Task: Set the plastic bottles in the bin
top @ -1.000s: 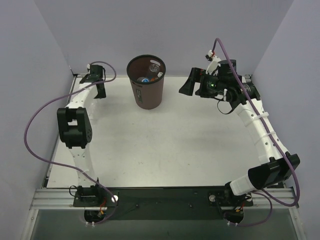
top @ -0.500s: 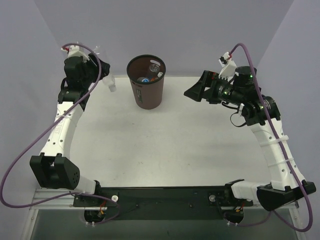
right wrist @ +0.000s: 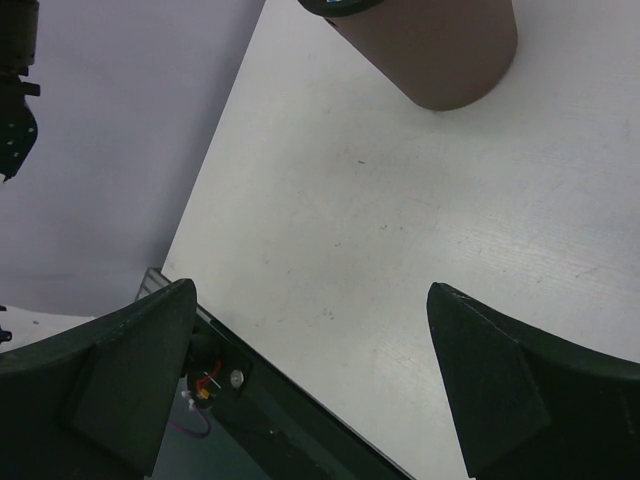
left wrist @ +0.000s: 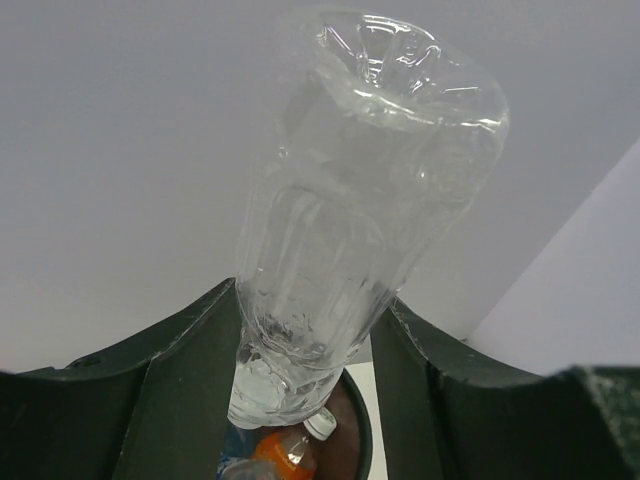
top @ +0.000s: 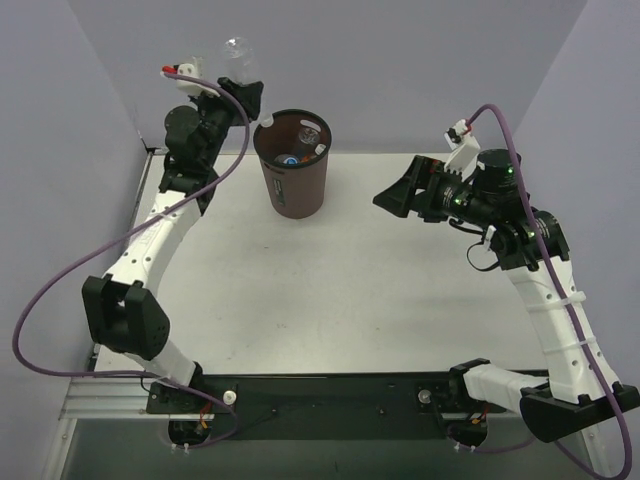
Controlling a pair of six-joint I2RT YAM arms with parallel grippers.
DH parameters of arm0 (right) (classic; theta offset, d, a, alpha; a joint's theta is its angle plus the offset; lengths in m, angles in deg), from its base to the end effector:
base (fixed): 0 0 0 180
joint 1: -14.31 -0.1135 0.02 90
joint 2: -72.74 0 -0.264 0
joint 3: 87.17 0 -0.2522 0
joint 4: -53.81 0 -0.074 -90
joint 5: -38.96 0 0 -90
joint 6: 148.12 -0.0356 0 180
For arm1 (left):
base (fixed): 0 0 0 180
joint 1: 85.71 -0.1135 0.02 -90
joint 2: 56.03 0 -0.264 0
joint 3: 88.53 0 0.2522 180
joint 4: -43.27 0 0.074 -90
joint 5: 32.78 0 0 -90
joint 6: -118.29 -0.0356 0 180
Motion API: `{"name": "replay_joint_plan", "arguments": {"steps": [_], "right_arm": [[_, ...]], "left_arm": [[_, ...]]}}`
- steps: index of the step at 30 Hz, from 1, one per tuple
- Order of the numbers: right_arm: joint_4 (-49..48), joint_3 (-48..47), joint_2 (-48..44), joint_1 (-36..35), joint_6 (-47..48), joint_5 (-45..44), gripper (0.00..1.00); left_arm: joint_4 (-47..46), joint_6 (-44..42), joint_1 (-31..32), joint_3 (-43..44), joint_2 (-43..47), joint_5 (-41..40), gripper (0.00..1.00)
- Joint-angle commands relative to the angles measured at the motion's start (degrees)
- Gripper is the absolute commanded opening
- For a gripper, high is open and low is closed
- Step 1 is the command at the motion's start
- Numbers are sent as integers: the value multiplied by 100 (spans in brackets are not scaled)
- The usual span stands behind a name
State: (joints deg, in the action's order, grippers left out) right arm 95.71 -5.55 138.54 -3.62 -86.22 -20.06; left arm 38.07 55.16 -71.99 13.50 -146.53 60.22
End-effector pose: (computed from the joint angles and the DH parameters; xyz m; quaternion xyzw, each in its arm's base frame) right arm 0.2107 0.0875 0.4732 -0.1071 0.7470 0.4313 0.4946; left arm 0.3632 -0.0906 0.4594 -0.0474 0.5950 -0.2929 0.7470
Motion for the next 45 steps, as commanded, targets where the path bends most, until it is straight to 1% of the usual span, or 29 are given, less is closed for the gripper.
{"name": "replay_joint_plan", "arguments": {"steps": [1,3,9,12,14,16,17,18,19,20,23,25,26,27,29,30,32,33,35,36,37,38,39,41,42,44,45], "right_arm": [[-125,-37,-94,62,-20,-49,93],[-116,-81,-85,71,-3,-40,93],[-107,-116,-50,150,59,-66,93],[-124,-169,11,193,68,-49,93],[-116,-204,38,211,59,-31,93],[-125,-213,82,246,33,13,93],[-125,-230,82,255,15,31,93],[-125,-239,108,264,15,57,93],[-125,-257,117,290,6,74,93],[-125,-266,126,299,-3,75,93],[-133,-239,152,299,-64,101,93],[-160,-239,196,299,-91,188,93],[-168,-222,205,299,-134,206,93],[-221,-178,196,299,-143,224,93],[-274,-134,196,299,-170,259,93],[-300,-125,196,291,-213,259,93],[-300,-125,231,291,-240,224,92],[-300,-116,240,290,-284,207,91],[-300,-72,284,290,-354,189,90],[-300,-37,293,290,-415,189,88],[-300,15,310,290,-433,189,87],[-292,33,328,290,-451,198,87],[-283,42,328,282,-451,206,86],[-239,103,241,290,-425,128,87],[-230,138,179,299,-416,-55,90],[-230,278,4,290,-416,-284,94],[-221,331,-58,308,-442,-503,96]], "left_arm": [[-1591,-691,237,287,-494,-37,52],[-1698,-859,289,357,-713,-46,52],[-1839,-956,333,525,-1224,95,52],[-1770,-1070,351,647,-1514,130,54],[-1743,-1219,351,665,-1733,113,60],[-1541,-1272,351,753,-1918,16,72],[-1393,-1255,334,797,-2058,51,74],[-1147,-1229,334,832,-2086,95,80],[-1023,-1107,334,824,-2086,121,95],[-935,-1053,351,789,-1999,174,97],[-557,-982,412,657,-1762,289,98],[-13,-930,421,744,-1647,227,97],[215,-895,421,797,-1525,96,97],[652,-877,413,849,-1462,25,97],[1085,-886,413,964,-1209,-264,97],[1610,-859,413,1016,-1120,-509,97],[2244,-667,404,1218,-901,-800,97],[2744,-518,378,1280,-847,-767,96],[3212,-333,369,1412,-716,-627,93],[3554,-114,369,1404,-654,-417,90],[3662,10,377,1360,-514,-328,88],[3854,133,386,1203,-434,-301,88],[3917,378,386,1071,-329,-31,87],[3979,564,413,746,75,95,87],[3970,678,421,362,242,138,87],[3883,758,465,-124,769,244,88],[3865,845,483,-613,945,270,88]]}}
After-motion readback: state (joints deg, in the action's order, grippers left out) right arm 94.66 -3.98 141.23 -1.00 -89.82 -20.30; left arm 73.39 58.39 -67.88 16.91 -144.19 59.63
